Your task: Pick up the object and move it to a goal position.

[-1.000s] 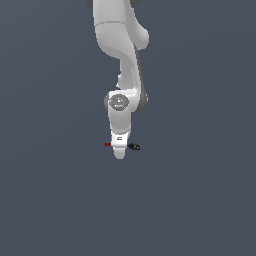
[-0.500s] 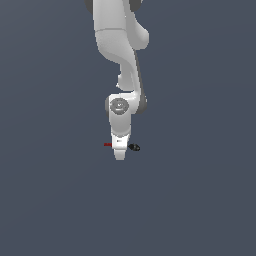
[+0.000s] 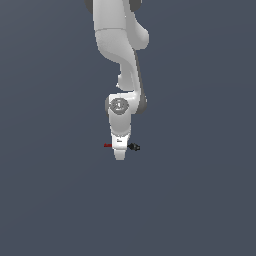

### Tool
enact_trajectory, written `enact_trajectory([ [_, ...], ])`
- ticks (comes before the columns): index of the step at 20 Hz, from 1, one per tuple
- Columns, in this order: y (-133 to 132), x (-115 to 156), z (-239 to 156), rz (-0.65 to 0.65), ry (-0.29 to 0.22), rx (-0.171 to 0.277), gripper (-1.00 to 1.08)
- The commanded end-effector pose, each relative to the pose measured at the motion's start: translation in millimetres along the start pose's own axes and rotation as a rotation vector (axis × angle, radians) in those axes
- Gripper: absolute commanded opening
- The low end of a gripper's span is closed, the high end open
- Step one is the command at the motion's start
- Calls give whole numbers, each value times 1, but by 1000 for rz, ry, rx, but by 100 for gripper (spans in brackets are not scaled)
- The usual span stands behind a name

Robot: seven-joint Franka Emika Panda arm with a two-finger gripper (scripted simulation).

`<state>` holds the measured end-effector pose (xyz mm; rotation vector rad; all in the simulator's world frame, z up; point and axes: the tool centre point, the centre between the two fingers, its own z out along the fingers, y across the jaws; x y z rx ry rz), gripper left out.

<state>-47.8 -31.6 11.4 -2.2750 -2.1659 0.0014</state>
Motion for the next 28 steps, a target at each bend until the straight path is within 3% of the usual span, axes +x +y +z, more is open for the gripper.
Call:
enact_trajectory([
  [1, 0, -1, -3, 0, 0, -1, -100],
  [10, -7, -17, -41, -1, -2, 0, -100],
  [28, -29, -75, -182, -1, 1, -1, -100],
])
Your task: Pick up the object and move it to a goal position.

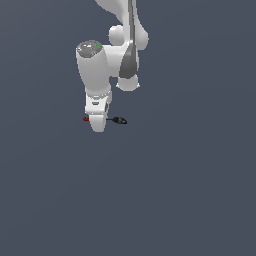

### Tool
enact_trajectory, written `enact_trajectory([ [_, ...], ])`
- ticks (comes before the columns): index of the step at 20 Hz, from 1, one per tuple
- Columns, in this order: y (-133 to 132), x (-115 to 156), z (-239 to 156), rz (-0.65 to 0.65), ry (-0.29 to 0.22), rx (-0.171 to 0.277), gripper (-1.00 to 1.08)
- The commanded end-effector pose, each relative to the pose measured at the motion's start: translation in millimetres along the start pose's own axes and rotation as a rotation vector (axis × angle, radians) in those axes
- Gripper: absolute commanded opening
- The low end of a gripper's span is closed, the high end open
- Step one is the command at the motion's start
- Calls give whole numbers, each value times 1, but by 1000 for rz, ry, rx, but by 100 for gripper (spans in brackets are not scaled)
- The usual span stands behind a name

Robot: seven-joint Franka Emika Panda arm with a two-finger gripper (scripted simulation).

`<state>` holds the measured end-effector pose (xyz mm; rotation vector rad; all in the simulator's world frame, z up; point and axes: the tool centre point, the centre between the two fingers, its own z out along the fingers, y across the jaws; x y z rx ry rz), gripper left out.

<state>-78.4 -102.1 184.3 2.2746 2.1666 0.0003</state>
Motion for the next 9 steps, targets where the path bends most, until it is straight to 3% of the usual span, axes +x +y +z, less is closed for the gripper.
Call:
enact_trajectory([
  [1, -2, -5, -14, -1, 1, 1, -100],
  [9, -3, -14, -32, 1, 1, 0, -100],
])
